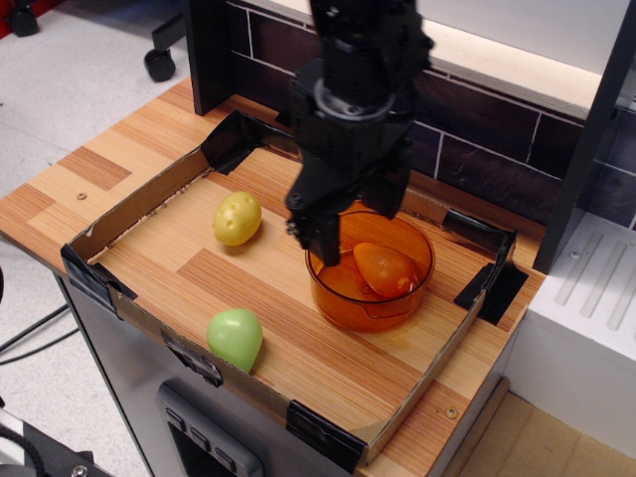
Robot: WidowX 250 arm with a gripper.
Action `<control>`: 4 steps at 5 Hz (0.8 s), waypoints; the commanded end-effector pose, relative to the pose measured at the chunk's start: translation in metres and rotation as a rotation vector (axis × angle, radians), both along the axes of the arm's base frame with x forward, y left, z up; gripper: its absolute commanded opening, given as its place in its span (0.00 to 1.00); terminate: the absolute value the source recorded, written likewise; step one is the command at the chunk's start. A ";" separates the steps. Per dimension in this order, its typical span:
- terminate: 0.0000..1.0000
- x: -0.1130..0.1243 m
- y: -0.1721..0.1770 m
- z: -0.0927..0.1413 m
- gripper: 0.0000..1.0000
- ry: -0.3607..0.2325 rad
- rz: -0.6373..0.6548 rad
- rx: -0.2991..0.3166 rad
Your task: Take carrot out of pot
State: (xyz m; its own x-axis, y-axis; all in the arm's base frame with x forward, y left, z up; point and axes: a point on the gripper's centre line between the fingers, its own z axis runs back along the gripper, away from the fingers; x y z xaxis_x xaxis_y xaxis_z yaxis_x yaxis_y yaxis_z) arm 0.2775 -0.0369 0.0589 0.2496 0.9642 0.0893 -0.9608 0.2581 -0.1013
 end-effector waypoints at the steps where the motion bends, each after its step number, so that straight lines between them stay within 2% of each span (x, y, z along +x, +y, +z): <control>1: 0.00 0.012 -0.002 -0.009 1.00 -0.007 0.012 0.006; 4: 0.00 0.016 -0.010 -0.031 1.00 -0.023 -0.005 -0.011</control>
State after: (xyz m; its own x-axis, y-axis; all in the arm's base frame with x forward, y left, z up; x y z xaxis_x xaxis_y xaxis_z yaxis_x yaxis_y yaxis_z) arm 0.2878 -0.0506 0.0195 0.2478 0.9654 0.0815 -0.9619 0.2552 -0.0980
